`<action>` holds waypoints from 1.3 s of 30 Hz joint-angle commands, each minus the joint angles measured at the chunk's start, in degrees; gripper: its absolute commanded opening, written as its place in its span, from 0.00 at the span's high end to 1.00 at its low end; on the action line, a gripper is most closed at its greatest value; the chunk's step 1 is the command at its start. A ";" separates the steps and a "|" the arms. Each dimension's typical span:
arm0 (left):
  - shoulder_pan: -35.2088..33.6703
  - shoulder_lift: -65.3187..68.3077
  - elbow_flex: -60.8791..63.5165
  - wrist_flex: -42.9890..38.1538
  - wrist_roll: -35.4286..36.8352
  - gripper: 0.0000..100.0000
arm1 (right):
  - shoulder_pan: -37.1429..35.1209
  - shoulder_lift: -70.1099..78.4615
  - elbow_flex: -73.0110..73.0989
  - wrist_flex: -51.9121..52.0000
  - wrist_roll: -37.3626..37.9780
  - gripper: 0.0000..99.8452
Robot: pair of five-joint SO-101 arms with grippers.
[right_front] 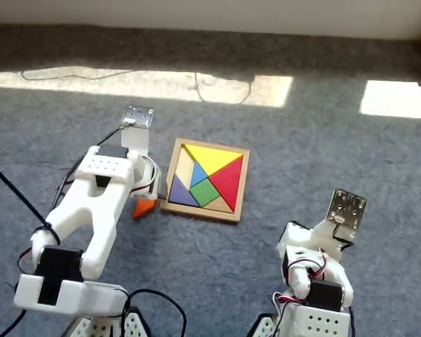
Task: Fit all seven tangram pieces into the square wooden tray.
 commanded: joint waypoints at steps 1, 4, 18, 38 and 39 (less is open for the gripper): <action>-2.51 2.59 -5.76 2.37 0.70 0.75 | 0.66 -1.10 6.99 0.31 0.79 1.00; -4.26 4.53 -8.04 3.96 0.70 0.77 | 0.66 -1.10 6.99 0.31 0.79 1.00; -4.70 4.88 -9.63 7.91 0.62 0.80 | 0.66 -1.10 6.99 0.31 0.79 1.00; 1.71 -5.67 1.01 5.36 1.14 0.79 | 0.66 -1.10 6.99 0.31 0.79 1.00; 1.63 -4.00 0.22 5.36 1.14 0.79 | 0.66 -1.10 6.99 0.31 0.79 1.00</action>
